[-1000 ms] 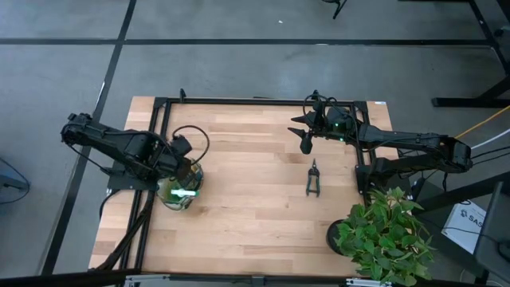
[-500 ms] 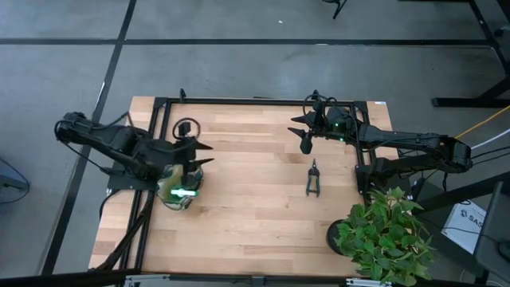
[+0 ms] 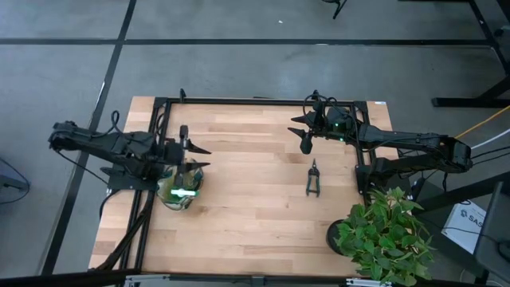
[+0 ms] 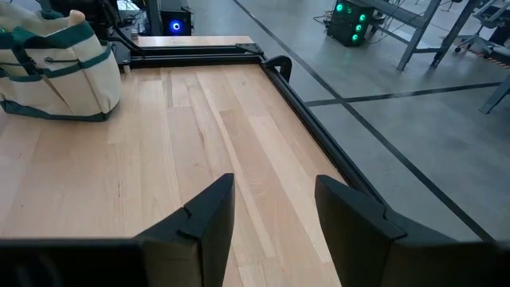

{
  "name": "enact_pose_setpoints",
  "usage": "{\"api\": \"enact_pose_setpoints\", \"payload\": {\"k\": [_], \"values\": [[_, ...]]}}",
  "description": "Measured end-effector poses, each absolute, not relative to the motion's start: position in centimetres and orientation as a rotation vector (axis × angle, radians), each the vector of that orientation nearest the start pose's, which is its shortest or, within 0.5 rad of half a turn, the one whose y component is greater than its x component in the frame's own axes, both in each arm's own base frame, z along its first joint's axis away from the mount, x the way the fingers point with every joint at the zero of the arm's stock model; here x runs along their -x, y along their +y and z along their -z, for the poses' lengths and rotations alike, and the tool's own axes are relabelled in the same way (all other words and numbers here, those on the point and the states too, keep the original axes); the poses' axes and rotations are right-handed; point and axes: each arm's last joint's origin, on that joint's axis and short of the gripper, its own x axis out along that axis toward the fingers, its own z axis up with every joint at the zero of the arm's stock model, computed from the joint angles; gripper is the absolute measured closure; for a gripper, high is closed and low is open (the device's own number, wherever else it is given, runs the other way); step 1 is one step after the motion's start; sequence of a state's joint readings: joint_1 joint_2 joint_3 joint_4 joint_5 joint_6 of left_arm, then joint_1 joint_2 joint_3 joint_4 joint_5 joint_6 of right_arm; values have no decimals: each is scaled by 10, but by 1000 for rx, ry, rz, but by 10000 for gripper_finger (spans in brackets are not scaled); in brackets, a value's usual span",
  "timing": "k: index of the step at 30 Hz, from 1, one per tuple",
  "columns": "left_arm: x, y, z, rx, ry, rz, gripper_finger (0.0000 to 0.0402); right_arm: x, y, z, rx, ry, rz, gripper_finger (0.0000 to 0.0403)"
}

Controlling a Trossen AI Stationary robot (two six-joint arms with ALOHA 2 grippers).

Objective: Pick & Place Garden tools in Gardening bag
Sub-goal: Put the green shear scissors into the gardening bag

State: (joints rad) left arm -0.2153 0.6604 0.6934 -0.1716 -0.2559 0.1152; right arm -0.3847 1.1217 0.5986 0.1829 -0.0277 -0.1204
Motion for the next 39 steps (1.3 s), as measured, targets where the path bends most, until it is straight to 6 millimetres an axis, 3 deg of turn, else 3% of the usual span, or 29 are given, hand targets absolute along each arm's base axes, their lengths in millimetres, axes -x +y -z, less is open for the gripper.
{"api": "enact_pose_setpoints", "payload": {"k": [4, 9, 13, 20, 29, 39], "values": [[-142, -22, -299, -127, 119, -35, 258, -222, -89, -239, 48, 355, 333, 224], [-142, -22, -285, 25, 146, -43, 258, -222, -89, -239, -58, 337, 341, 224], [-144, -22, -277, 50, 180, -47, 258, -222, -89, -239, -117, 325, 352, 224], [-145, -23, -275, 47, 193, -48, 258, -223, -89, -242, -164, 279, 358, 224], [-145, -23, -275, 47, 193, -48, 258, -224, -83, -242, -491, 258, 213, 224], [-145, -23, -275, 47, 193, -48, 258, -217, -77, -223, -793, 462, 213, 224]]}}
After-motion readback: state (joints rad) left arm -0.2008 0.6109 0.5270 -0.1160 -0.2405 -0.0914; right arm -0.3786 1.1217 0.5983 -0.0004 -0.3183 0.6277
